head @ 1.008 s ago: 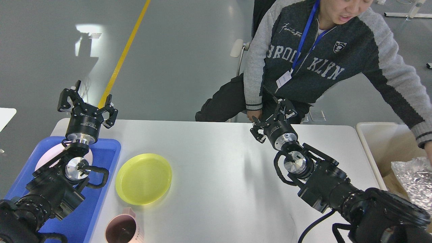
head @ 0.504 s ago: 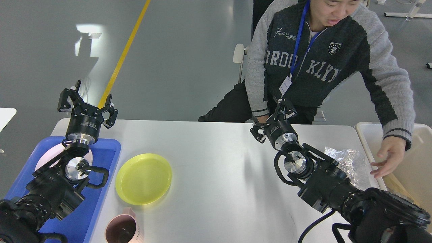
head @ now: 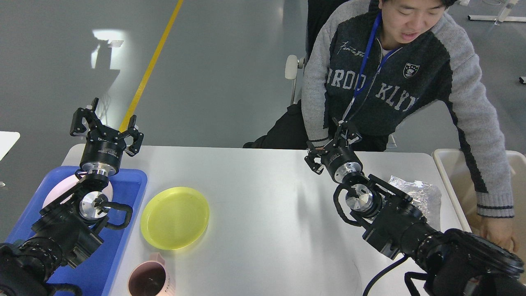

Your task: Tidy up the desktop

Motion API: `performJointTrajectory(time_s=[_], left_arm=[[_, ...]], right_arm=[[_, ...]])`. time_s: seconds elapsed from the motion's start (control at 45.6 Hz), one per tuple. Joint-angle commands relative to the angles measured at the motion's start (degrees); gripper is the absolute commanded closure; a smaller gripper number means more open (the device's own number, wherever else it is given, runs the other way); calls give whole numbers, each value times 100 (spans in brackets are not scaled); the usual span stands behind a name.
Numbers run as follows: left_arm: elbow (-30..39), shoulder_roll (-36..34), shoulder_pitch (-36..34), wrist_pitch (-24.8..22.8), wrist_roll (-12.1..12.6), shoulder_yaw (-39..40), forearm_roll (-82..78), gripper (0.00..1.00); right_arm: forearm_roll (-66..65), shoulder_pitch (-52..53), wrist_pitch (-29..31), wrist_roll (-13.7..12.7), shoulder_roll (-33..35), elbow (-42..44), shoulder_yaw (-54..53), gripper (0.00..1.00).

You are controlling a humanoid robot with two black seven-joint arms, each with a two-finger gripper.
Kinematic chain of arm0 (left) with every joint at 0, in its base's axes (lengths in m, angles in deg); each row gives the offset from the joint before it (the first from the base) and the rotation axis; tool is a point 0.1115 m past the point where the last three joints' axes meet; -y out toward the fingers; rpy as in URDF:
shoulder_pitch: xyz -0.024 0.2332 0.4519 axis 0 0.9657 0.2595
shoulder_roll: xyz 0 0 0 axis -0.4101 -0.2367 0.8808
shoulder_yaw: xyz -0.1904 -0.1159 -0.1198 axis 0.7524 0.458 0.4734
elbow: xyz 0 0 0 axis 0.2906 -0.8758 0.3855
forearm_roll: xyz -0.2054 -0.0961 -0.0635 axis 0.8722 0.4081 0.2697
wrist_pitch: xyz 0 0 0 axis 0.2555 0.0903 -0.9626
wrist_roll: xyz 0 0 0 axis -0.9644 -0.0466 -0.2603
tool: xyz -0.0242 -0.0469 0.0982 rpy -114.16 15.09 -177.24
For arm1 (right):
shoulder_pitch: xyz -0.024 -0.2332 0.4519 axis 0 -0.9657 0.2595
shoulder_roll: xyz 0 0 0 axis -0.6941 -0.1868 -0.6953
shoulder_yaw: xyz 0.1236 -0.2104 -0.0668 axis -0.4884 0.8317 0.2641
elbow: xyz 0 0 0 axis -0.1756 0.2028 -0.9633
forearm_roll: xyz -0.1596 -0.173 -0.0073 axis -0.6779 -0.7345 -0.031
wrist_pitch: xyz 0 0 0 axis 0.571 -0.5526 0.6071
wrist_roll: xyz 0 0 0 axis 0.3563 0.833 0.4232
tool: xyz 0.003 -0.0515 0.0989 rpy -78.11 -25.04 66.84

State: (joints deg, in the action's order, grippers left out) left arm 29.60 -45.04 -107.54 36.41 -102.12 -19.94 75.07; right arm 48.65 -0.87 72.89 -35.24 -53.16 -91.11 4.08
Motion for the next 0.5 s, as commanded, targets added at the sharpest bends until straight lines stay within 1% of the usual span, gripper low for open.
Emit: performJointTrajectory(time_s=[0.0, 0.482], left_arm=[[0, -1, 0, 0, 0, 0, -3, 3], [0, -1, 0, 0, 0, 0, -3, 3]], right_arm=[[0, 0, 0, 0, 0, 0, 0, 0], [0, 0, 0, 0, 0, 0, 0, 0]])
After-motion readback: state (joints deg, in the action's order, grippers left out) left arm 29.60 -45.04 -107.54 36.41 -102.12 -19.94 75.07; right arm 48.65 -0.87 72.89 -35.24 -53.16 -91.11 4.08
